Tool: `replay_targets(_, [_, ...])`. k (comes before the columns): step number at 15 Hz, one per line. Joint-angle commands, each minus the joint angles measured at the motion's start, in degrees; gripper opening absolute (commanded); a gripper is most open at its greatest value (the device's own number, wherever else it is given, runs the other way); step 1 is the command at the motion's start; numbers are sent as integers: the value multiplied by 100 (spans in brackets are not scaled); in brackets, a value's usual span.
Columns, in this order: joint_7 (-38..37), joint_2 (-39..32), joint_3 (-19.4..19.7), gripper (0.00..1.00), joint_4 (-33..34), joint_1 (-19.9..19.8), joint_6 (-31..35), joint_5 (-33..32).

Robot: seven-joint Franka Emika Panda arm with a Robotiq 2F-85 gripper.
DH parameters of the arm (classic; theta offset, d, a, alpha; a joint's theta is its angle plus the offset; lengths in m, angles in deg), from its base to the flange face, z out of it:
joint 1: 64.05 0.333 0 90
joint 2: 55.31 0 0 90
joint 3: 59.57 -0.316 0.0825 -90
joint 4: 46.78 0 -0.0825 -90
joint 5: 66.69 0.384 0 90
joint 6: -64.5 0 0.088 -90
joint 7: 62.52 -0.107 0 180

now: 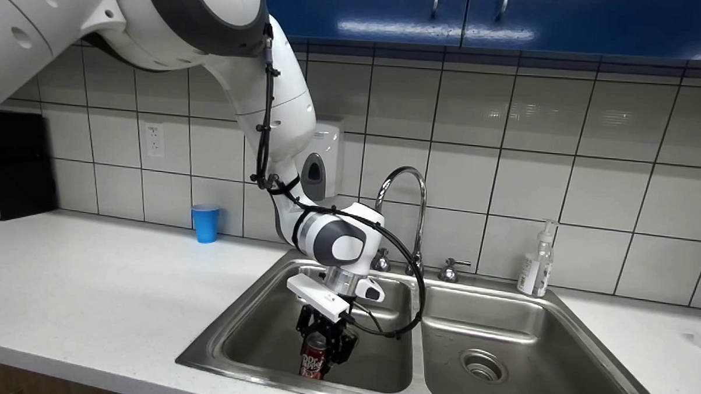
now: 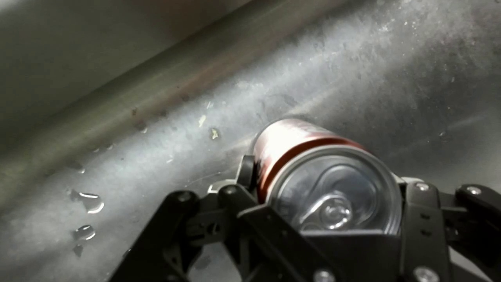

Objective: Put the red can in the left sink

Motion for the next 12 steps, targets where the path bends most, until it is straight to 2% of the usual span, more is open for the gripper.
replay_targets(1, [-196, -7, -82, 41, 110, -76, -41, -153])
replay_targets(2, [-210, -7, -79, 41, 110, -72, -35, -151])
replay_targets(3, [-203, -1, -101, 91, 115, -94, -76, -117])
replay_targets(4, [-209, 7, -95, 92, 116, -91, -94, -126])
replay_targets(6, [-213, 33, -85, 100, 127, -86, -123, -143])
replay_targets(12, [-243, 303, -82, 100, 20, -50, -323, -159])
